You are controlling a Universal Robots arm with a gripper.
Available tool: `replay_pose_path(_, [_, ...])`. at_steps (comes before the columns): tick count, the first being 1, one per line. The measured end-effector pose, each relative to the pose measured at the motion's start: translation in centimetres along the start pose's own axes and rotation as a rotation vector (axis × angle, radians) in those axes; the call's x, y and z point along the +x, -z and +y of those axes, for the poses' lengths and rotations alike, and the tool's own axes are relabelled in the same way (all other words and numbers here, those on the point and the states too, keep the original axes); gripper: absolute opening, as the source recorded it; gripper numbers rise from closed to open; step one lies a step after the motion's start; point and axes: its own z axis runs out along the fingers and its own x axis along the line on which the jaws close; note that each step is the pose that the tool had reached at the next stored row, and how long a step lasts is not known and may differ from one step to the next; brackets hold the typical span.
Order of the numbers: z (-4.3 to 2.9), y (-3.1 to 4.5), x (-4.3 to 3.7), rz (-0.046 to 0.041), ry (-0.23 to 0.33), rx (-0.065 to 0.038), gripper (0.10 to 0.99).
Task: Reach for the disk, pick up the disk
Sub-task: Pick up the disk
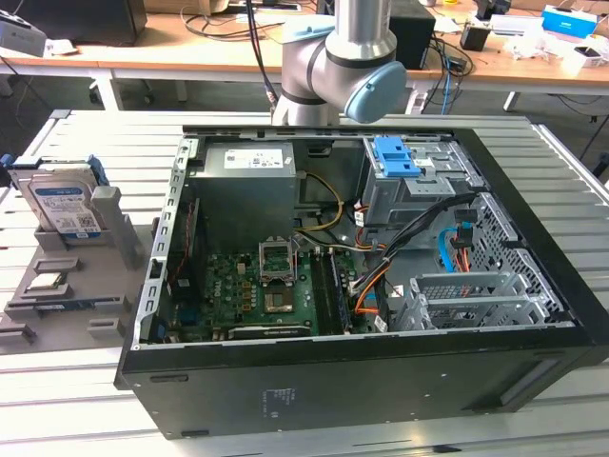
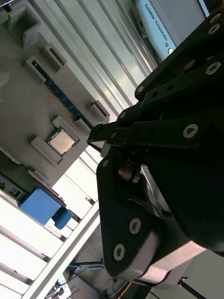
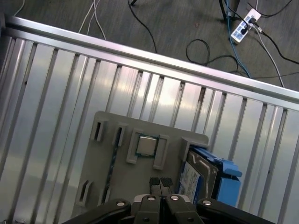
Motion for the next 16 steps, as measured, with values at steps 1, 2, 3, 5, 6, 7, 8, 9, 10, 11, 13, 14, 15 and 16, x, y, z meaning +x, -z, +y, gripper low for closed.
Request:
replay_pose_path(1, [0.00,0.00,0.00,0.0004,0.010,0.000,0.106])
replay_pose_path(2, [0.00,0.00,0.00,0.0005,0.015,0.000,0.106])
replay_pose_path(3, [0.00,0.00,0.00,0.0008,0.022,0.000,0.106])
replay_pose_path(5, [0.00,0.00,0.00,0.0012,0.032,0.000,0.106])
replay_pose_path(6, [0.00,0.00,0.00,0.0015,0.041,0.000,0.106])
replay_pose_path(7, [0.00,0.00,0.00,0.0019,0.050,0.000,0.106])
replay_pose_path(8, [0.00,0.00,0.00,0.0021,0.056,0.000,0.106])
replay_pose_path(9, [0.00,0.00,0.00,0.0023,0.062,0.000,0.106])
replay_pose_path(10, [0.00,0.00,0.00,0.0025,0.066,0.000,0.106])
replay_pose_path(11, [0.00,0.00,0.00,0.0024,0.066,0.000,0.106])
replay_pose_path(13, [0.00,0.00,0.00,0.0025,0.067,0.000,0.106])
replay_pose_path(14, [0.00,0.00,0.00,0.0026,0.066,0.000,0.106])
replay_pose_path(15, [0.00,0.00,0.00,0.0025,0.063,0.000,0.106])
replay_pose_path(16, [0.00,0.00,-0.01,0.0018,0.047,0.000,0.106])
